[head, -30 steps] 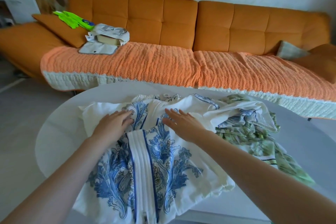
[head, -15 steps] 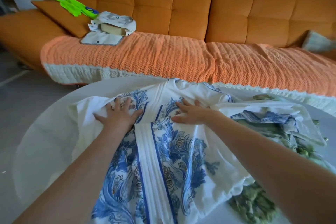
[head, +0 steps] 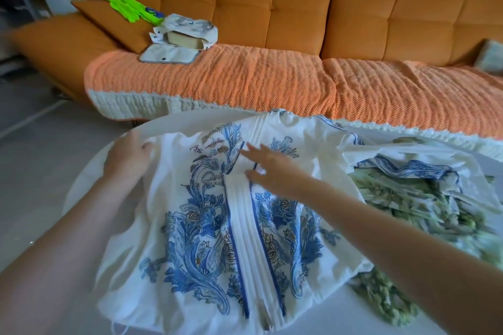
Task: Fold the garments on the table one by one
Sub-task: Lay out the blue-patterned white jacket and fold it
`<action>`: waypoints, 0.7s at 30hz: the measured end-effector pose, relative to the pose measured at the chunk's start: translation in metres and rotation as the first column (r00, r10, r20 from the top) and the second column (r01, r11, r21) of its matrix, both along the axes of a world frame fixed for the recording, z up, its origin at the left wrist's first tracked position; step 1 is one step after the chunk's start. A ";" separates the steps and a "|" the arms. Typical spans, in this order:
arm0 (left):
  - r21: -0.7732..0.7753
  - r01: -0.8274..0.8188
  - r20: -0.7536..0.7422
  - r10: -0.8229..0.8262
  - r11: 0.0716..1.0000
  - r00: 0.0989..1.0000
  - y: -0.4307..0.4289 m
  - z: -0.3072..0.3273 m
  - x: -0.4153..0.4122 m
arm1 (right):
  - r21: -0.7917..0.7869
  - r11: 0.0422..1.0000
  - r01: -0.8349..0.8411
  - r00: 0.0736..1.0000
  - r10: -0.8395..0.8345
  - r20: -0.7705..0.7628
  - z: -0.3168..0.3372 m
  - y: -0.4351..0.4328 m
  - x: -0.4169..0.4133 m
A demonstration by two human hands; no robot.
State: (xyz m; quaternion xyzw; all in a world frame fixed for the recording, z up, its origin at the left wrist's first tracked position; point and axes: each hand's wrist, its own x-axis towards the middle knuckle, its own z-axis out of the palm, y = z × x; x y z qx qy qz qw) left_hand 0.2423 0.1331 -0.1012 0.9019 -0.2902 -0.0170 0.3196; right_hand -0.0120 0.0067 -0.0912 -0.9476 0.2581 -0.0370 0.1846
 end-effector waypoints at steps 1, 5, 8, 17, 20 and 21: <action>0.040 -0.030 -0.145 0.036 0.999 0.989 0.007 -0.003 0.001 | -0.015 0.999 -0.052 0.998 0.052 -0.025 -0.001 0.018 0.009; -0.343 -0.256 -0.775 -0.119 0.904 0.621 0.018 0.003 -0.024 | 0.018 0.999 -0.049 0.989 0.051 -0.140 0.000 0.042 0.014; -0.401 -0.302 -0.878 -0.270 0.864 0.394 0.020 0.007 -0.044 | -0.130 0.991 -0.040 0.988 0.020 -0.152 0.003 0.030 -0.009; -0.330 0.265 -0.857 -0.405 0.906 0.318 0.004 -0.010 -0.122 | -0.240 0.952 0.192 0.974 -0.215 -0.074 0.031 0.010 -0.033; -0.343 0.169 -0.896 -0.376 0.924 0.237 0.004 -0.009 -0.130 | 0.132 0.985 0.114 0.993 -0.111 -0.029 0.023 0.029 -0.004; -0.333 0.116 -0.898 -0.353 0.936 0.263 0.004 -0.010 -0.124 | 0.121 0.990 0.075 0.990 -0.059 -0.131 0.017 0.032 0.001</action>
